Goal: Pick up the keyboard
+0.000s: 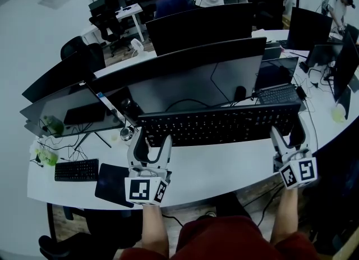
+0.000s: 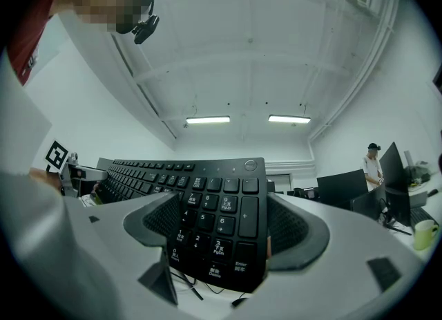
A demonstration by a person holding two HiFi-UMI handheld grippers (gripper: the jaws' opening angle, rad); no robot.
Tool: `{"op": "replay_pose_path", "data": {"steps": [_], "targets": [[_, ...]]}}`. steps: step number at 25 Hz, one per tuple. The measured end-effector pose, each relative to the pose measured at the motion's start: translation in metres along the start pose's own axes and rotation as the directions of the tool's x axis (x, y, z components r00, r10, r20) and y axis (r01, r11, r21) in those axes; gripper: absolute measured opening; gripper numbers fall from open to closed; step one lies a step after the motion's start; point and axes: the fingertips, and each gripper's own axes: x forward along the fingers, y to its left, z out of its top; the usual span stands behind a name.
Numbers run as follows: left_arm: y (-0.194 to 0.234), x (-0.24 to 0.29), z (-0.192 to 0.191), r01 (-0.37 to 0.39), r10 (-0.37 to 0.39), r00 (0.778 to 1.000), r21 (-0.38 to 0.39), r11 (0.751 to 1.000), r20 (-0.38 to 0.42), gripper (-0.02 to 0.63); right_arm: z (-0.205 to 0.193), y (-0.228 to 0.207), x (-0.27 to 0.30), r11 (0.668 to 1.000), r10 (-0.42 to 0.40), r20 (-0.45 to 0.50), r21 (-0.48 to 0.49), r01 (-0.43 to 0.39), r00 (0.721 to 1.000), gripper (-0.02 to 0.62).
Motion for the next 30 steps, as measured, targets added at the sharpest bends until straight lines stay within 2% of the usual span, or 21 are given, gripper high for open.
{"op": "replay_pose_path", "data": {"steps": [30], "targets": [[-0.002,-0.001,0.0,0.042,-0.042,0.999,-0.042,0.998,-0.007,0.288,0.011,0.003,-0.015,0.999,-0.041,-0.011,-0.031,0.041,0.999,0.393]]}}
